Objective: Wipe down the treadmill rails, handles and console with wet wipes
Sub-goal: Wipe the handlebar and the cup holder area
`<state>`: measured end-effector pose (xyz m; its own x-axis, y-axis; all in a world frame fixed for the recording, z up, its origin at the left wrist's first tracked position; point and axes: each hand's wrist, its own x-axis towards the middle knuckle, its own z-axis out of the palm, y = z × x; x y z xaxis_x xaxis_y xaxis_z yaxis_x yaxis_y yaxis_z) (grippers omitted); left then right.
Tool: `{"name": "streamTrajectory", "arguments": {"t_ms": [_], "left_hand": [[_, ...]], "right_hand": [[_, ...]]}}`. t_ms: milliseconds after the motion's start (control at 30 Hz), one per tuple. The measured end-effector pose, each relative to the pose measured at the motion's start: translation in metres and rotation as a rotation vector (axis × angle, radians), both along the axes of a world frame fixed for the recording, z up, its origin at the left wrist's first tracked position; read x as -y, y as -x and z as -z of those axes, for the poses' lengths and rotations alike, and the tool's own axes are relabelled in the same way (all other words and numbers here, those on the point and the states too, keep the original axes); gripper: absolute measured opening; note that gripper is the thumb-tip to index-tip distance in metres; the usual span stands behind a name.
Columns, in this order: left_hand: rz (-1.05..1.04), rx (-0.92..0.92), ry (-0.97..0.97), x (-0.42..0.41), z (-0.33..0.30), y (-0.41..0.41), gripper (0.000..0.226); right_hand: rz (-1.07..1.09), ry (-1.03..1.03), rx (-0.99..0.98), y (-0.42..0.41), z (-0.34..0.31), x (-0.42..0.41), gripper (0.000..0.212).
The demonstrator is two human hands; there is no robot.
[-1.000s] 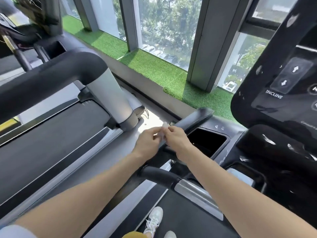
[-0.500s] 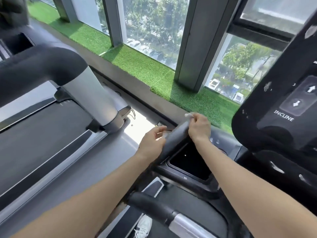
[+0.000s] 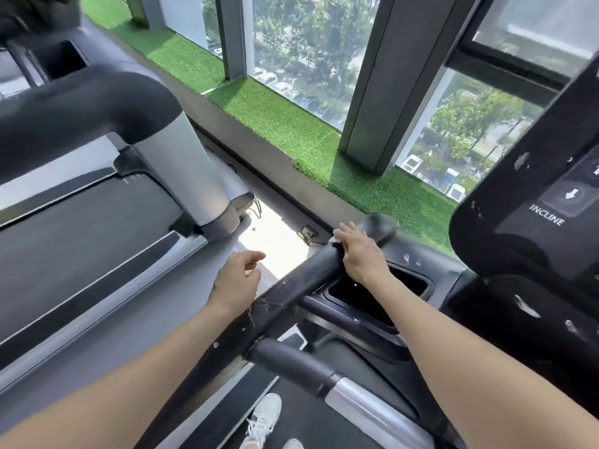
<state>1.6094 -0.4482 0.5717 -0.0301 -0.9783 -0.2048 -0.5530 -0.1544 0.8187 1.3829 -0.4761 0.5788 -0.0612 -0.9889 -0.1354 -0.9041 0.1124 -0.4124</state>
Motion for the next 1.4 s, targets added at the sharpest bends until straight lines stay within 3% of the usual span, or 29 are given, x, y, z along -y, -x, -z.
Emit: {"name": "streamTrajectory", "arguments": {"t_ms": [400, 767, 967, 1033, 1133, 1233, 1400], "left_hand": [[-0.115, 0.114, 0.057, -0.062, 0.013, -0.050, 0.032], [-0.080, 0.182, 0.059, -0.084, 0.014, -0.085, 0.032], [-0.022, 0.210, 0.054, -0.104, 0.011, -0.127, 0.032], [-0.001, 0.212, 0.037, -0.110, 0.012, -0.139, 0.032], [0.061, 0.224, -0.016, -0.121, 0.015, -0.153, 0.034], [0.155, 0.231, -0.052, -0.130, 0.019, -0.162, 0.044], [0.216, 0.249, -0.017, -0.133, 0.018, -0.152, 0.050]], "right_hand": [[-0.300, -0.079, 0.035, -0.081, -0.008, -0.055, 0.057], [-0.319, -0.182, -0.046, -0.143, -0.013, -0.083, 0.040], [-0.205, -0.200, -0.070, -0.185, -0.006, -0.099, 0.031], [-0.215, -0.209, -0.049, -0.200, -0.009, -0.109, 0.039], [-0.222, -0.202, 0.119, -0.218, -0.012, -0.124, 0.051], [0.013, -0.070, 0.274, -0.201, -0.021, -0.111, 0.052], [0.276, 0.034, 0.063, -0.143, -0.029, -0.083, 0.046]]}}
